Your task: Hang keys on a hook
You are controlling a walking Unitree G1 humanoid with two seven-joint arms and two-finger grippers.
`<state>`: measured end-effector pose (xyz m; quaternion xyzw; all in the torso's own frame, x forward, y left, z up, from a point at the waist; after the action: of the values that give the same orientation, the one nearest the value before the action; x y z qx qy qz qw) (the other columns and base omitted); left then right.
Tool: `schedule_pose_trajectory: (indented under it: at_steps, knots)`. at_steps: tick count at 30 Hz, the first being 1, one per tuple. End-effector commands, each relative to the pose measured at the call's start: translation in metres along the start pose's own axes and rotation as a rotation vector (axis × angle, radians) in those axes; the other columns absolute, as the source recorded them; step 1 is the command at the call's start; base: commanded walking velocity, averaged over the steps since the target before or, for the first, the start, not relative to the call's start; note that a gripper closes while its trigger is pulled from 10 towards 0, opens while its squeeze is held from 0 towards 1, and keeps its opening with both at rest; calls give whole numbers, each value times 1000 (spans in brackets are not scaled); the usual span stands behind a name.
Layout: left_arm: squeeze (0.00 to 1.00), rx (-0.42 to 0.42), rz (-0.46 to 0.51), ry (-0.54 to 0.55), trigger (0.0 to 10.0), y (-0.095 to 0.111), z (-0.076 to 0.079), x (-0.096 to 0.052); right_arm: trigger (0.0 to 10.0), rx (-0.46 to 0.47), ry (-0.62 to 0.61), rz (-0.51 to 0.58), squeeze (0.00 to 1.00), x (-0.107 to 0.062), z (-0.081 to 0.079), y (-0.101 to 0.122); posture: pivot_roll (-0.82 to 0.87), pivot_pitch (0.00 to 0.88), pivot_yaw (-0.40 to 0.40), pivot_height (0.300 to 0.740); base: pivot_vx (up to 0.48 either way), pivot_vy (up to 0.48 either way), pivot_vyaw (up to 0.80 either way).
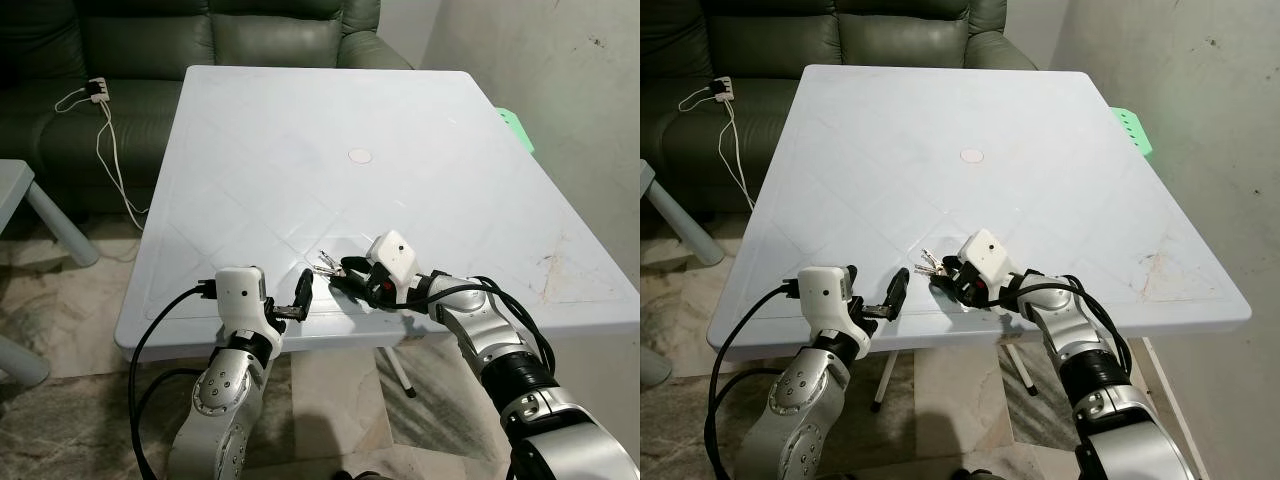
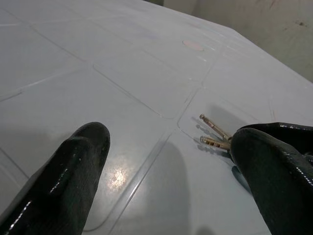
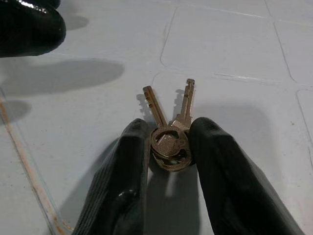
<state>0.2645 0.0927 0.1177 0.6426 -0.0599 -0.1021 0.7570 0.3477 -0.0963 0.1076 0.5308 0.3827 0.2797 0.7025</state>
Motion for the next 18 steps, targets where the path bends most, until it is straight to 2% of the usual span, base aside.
schedule_pose_trajectory:
  at_steps: [1, 13, 18]
  knots:
    - [0, -46, 14, -4, 10000, 2, 11, -1, 0, -22, -6, -7, 0, -2, 5, 3, 73, 108, -143, 740, 0, 0, 0]
    - [0, -56, 7, 12, 10000, 1, 9, -2, 0, -15, -14, -41, 0, -2, 5, -1, 73, 123, -145, 740, 0, 0, 0]
    - [0, -58, 6, 14, 10000, 1, 9, -2, 0, -19, -11, -15, 0, -2, 5, 2, 72, 126, -145, 740, 0, 0, 0]
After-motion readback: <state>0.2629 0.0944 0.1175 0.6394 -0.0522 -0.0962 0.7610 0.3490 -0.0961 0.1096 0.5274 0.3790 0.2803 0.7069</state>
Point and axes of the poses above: a point about 5 cm out from each wrist's last joint towards the gripper, its own x axis pointing out of the wrist towards the gripper, its own y axis along the axis of the wrist's last joint, z = x × y, the point moved 1 cm from there along x, pointing out of the wrist towards the gripper, and after that the axes turned 2 degrees about x, right-handed, at the moved point
